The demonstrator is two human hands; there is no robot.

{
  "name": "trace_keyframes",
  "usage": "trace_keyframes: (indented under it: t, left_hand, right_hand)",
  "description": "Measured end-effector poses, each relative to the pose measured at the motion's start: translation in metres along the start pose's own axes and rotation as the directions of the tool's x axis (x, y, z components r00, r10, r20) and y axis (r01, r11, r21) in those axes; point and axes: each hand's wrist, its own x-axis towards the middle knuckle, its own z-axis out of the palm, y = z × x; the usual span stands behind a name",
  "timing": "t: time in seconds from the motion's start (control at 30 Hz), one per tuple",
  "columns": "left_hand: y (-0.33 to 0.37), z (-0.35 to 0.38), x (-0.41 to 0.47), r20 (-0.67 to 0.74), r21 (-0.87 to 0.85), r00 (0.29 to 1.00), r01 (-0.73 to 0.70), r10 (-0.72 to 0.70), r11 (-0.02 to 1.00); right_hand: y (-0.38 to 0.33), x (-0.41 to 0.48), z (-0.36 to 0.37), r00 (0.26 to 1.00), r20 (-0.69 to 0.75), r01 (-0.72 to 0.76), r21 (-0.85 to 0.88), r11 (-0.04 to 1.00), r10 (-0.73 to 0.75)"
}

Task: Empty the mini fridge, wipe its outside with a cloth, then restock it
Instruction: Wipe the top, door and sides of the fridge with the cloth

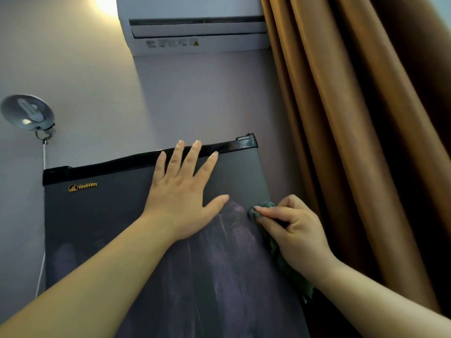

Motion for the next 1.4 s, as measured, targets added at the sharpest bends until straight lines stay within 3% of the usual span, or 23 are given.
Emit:
trace_keyframes:
  t: [0.2, 0.4, 0.53, 0.77, 1.0, 1.17, 1.23, 1.4]
  left_hand:
    - [0.000, -0.002, -0.020, 0.033, -0.049, 0.999, -0.025, 0.027, 0.998]
    - [-0.006, 0.006, -0.054, 0.073, -0.017, 0.996, -0.045, 0.046, 0.999]
    - [-0.005, 0.008, -0.052, 0.075, -0.009, 0.996, -0.044, 0.045, 0.999]
    - [-0.002, 0.010, -0.054, 0.082, 0.001, 0.996, -0.034, 0.034, 0.999]
    - [-0.002, 0.009, -0.054, 0.076, 0.007, 0.997, -0.035, 0.034, 0.999]
    - [-0.004, 0.009, -0.054, 0.080, 0.000, 0.996, -0.050, 0.050, 0.999]
    - [-0.005, 0.008, -0.055, 0.077, -0.005, 0.996, -0.052, 0.053, 0.999]
    - [-0.011, 0.007, -0.058, 0.073, 0.002, 0.994, -0.084, 0.084, 0.996]
  right_hand:
    - [0.007, -0.035, -0.001, 0.997, 0.049, 0.052, -0.017, 0.999, -0.051]
    - [-0.009, 0.014, 0.010, 0.997, 0.022, 0.080, -0.078, 0.994, -0.078]
    - [-0.028, 0.044, 0.024, 0.978, 0.060, 0.204, -0.145, 0.968, -0.198]
    - [-0.009, 0.006, 0.004, 0.930, 0.167, 0.360, -0.219, 0.907, -0.328]
    - [-0.031, 0.049, 0.028, 0.932, 0.052, 0.354, -0.324, 0.877, -0.358]
    - [-0.024, 0.009, 0.022, 0.842, 0.235, 0.538, -0.323, 0.778, -0.485]
    - [-0.026, 0.019, 0.022, 0.846, 0.235, 0.533, -0.329, 0.780, -0.479]
    - [-0.032, 0.036, 0.034, 0.909, 0.076, 0.410, -0.329, 0.851, -0.409]
